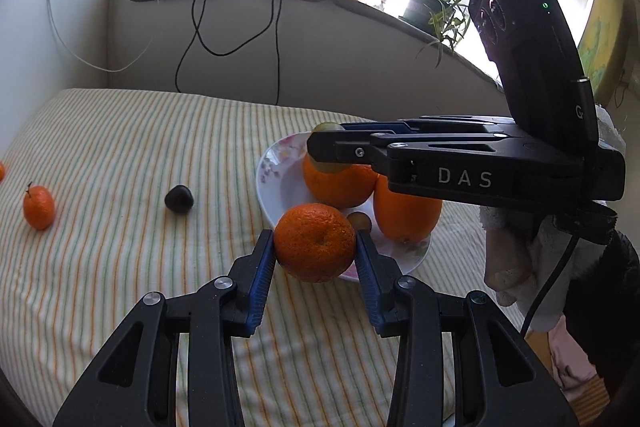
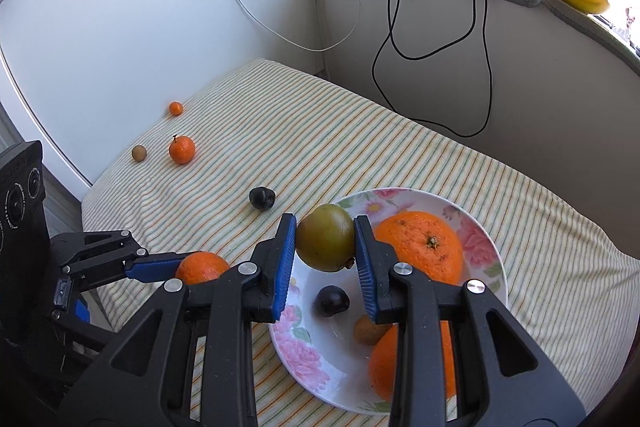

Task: Organize fruits
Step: 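Carry the greenish fruit over the plate with the right gripper while the left carries the mandarin, then open the right gripper over the plate while the left gripper releases the mandarin there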

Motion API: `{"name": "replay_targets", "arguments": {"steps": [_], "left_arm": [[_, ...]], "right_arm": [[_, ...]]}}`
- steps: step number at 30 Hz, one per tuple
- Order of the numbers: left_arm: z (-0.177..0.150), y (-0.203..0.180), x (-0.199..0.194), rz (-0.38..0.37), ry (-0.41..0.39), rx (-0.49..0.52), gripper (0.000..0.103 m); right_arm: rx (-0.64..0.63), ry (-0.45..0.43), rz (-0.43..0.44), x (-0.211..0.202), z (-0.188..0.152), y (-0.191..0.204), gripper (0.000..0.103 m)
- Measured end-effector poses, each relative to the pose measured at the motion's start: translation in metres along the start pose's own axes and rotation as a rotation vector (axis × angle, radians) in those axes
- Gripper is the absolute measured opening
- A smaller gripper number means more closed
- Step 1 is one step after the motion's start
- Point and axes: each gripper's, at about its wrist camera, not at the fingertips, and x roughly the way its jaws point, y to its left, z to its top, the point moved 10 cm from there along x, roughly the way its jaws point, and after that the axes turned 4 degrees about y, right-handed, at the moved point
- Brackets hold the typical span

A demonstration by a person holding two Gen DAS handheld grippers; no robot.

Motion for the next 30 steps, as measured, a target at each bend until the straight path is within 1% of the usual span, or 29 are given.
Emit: {"name": "replay_targets", "arguments": {"steps": [11, 16, 23, 24, 25, 26, 27, 28, 29, 30], "left_arm": [[-0.002, -0.03, 0.023, -0.031, 0.041, 0.039, 0.038], [-0.004, -0.036, 0.027, -0.035, 0.049, 0.043, 0.038], [-0.003, -0.039, 0.03, -0.032, 0.051, 0.05, 0.039], [-0.003, -0.039, 0.03, -0.026, 0.049, 0.051, 0.039], [-0.003, -0.039, 0.03, -0.022, 0.049, 0.052, 0.042], [-0.004, -0.04, 0.029, -0.021, 0.047, 0.052, 0.054], [-0.004, -0.041, 0.028, -0.018, 0.042, 0.051, 0.058], [-0.003, -0.04, 0.027, -0.014, 0.036, 0.05, 0.059], [-0.002, -0.04, 0.027, -0.014, 0.034, 0.05, 0.059], [-0.002, -0.04, 0.026, -0.014, 0.032, 0.049, 0.059]], "right_arm": [[0.032, -0.007, 0.032, -0.006, -0.004, -0.007, 0.03], [0.029, -0.007, 0.047, -0.006, -0.004, -0.007, 0.03], [0.011, -0.004, 0.039, -0.004, -0.003, -0.006, 0.03], [0.01, -0.007, 0.036, -0.004, -0.003, -0.007, 0.032], [0.011, -0.008, 0.031, -0.004, -0.003, -0.008, 0.032], [0.013, -0.009, 0.026, -0.004, -0.003, -0.009, 0.034], [0.017, -0.011, 0.027, -0.005, -0.003, -0.01, 0.04], [0.022, -0.015, 0.028, -0.006, -0.002, -0.011, 0.044], [0.026, -0.022, 0.027, -0.007, -0.002, -0.011, 0.052], [0.028, -0.03, 0.027, -0.009, -0.001, -0.012, 0.055]]}}
